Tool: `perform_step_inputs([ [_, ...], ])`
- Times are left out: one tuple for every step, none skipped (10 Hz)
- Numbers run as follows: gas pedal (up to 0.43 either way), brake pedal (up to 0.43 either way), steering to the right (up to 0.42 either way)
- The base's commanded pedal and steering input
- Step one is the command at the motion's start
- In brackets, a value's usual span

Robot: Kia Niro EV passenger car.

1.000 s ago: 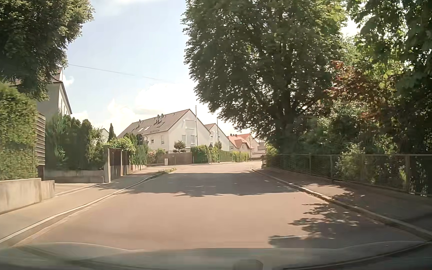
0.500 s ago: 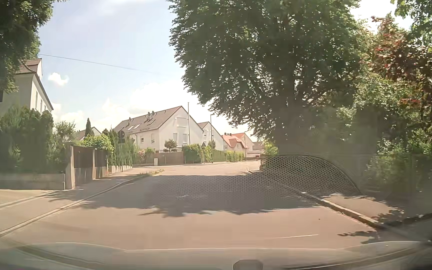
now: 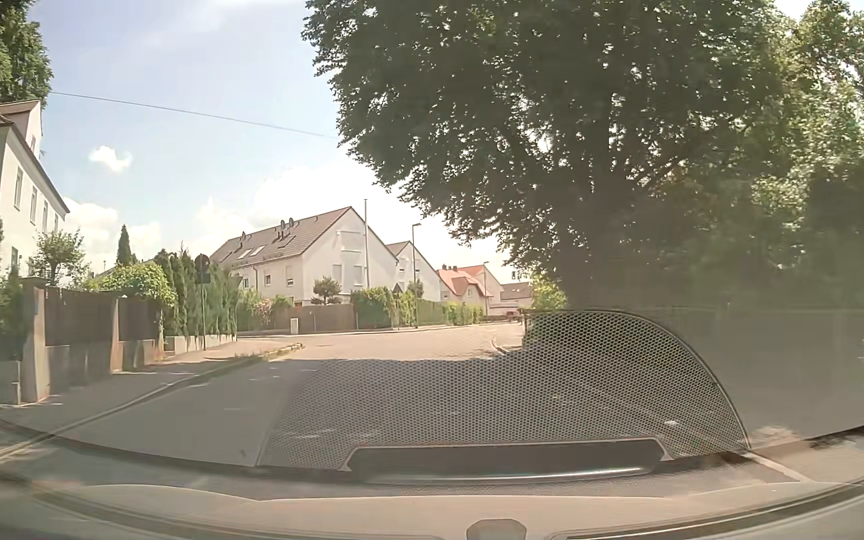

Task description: Follow the waypoints while adhering to traffic rules and regulations

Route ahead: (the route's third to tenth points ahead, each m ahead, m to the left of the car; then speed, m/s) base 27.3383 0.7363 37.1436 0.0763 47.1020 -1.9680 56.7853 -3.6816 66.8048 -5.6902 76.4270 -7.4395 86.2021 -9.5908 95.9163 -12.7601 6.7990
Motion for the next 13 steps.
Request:
perform_step_inputs([
  [0.189, 0.0, -0.008],
  [0.189, 0.0, -0.012],
  [0.189, 0.0, -0.015],
  [0.189, 0.0, -0.016],
  [0.189, 0.0, -0.016],
  [0.177, 0.0, -0.016],
  [0.177, 0.0, -0.016],
  [0.177, 0.0, -0.016],
  [0.177, 0.0, -0.016],
  [0.169, 0.0, -0.016],
  [0.169, 0.0, -0.016],
  [0.169, 0.0, -0.016],
  [0.157, 0.0, -0.016],
])
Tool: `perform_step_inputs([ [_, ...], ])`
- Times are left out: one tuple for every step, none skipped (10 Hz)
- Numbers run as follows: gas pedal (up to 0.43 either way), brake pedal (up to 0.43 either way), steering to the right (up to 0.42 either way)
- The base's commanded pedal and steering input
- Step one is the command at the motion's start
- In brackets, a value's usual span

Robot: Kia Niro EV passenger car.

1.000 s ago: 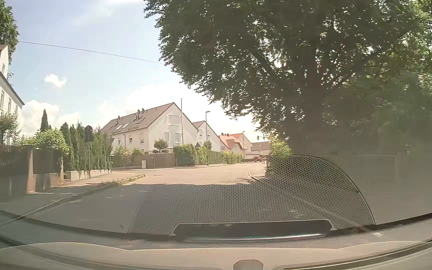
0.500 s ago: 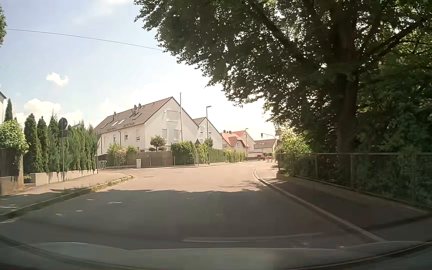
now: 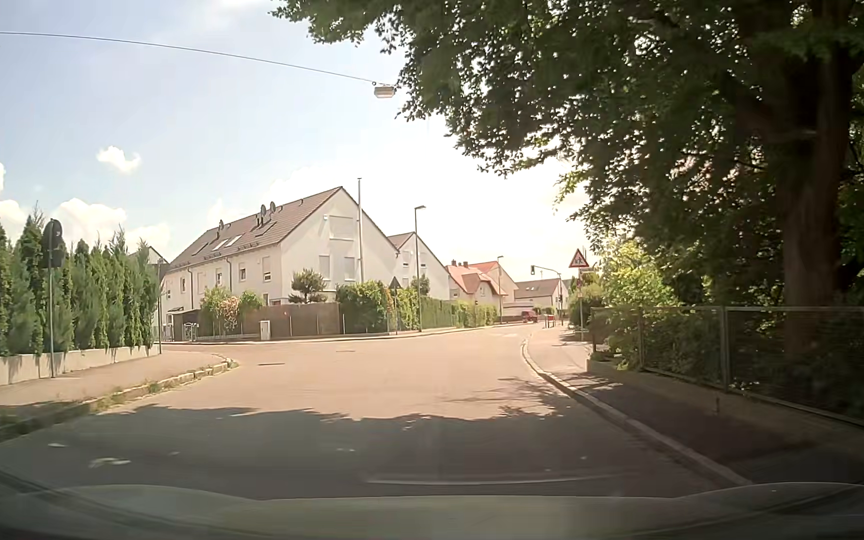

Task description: Follow the waypoints while adhering to traffic rules and regulations

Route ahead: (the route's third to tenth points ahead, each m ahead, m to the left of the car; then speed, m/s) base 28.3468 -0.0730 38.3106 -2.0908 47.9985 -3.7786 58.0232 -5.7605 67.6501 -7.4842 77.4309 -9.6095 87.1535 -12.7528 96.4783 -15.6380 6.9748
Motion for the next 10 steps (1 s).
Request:
perform_step_inputs([
  [0.157, 0.0, -0.015],
  [0.15, 0.0, -0.014],
  [0.138, 0.0, -0.01],
  [0.138, 0.0, -0.007],
  [0.138, 0.0, -0.007],
  [0.13, 0.0, -0.004],
  [0.118, 0.0, -0.003],
  [0.11, 0.0, -0.002],
  [0.098, 0.0, 0.0],
  [0.059, 0.0, 0.001],
])
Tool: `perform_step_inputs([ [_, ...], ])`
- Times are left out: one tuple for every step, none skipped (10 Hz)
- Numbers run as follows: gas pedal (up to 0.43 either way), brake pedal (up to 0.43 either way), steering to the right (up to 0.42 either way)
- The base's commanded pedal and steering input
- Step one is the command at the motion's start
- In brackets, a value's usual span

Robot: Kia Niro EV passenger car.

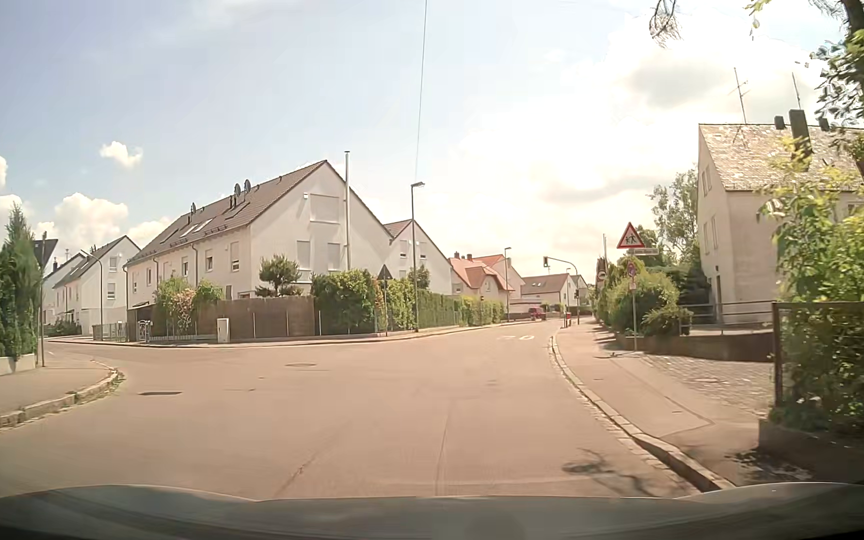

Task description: Follow the waypoints while adhering to traffic rules and regulations

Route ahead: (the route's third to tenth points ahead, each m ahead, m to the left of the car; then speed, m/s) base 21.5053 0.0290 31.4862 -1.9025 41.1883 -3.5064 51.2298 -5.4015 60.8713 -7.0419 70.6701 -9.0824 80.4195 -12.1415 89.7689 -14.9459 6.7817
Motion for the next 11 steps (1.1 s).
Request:
perform_step_inputs([
  [0.028, 0.0, 0.001],
  [0.0, 0.0, 0.004],
  [0.0, 0.0, 0.006],
  [0.0, 0.0, 0.008],
  [0.0, 0.0, 0.009],
  [0.0, 0.0, 0.013],
  [0.0, 0.0, 0.016],
  [0.0, 0.0, 0.021],
  [0.0, 0.0, 0.025],
  [0.0, 0.0, 0.029],
  [0.0, 0.0, 0.028],
])
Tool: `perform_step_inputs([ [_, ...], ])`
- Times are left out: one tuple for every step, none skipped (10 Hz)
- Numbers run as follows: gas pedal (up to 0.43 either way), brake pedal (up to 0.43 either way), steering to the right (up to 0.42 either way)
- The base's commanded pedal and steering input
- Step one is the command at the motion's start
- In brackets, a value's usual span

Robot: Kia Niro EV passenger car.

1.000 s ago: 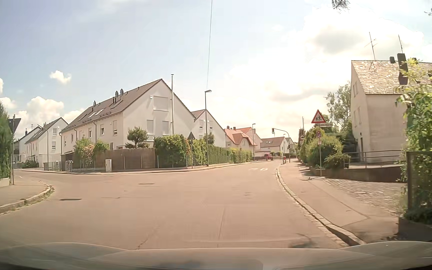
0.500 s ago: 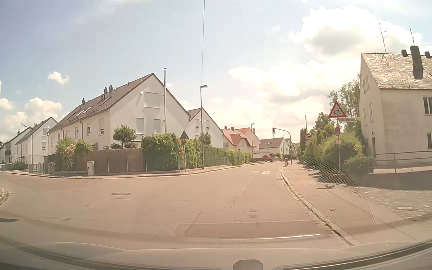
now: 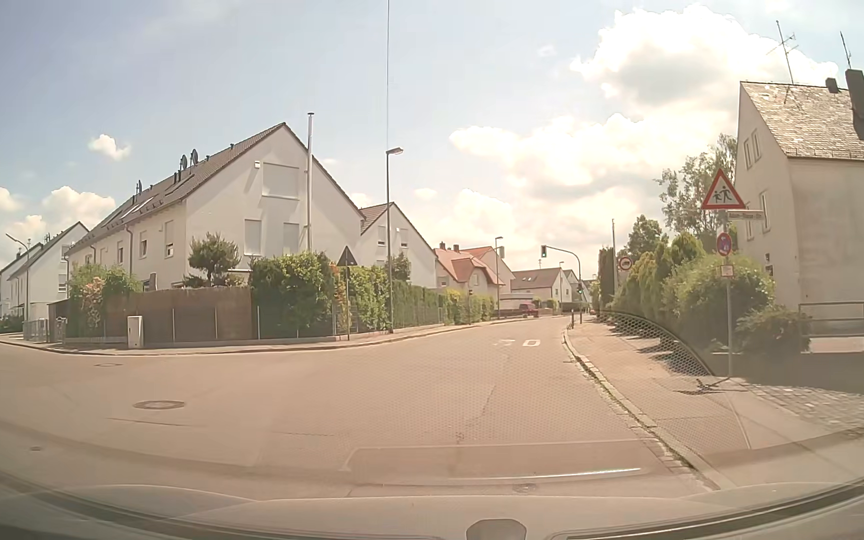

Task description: Follow the waypoints while adhering to traffic rules and regulations

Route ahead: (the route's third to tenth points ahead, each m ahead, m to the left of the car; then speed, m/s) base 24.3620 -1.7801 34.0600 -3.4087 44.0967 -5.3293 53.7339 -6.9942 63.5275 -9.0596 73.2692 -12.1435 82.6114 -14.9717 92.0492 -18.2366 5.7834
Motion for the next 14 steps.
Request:
perform_step_inputs([
  [0.0, 0.0, 0.028],
  [0.0, 0.0, 0.028],
  [0.008, 0.0, 0.028],
  [0.02, 0.0, 0.028],
  [0.047, 0.0, 0.028],
  [0.047, 0.0, 0.027],
  [0.067, 0.0, 0.025],
  [0.118, 0.0, 0.026],
  [0.118, 0.0, 0.029],
  [0.118, 0.0, 0.035],
  [0.13, 0.0, 0.042],
  [0.189, 0.0, 0.045],
  [0.189, 0.0, 0.046],
  [0.189, 0.0, 0.048],
])
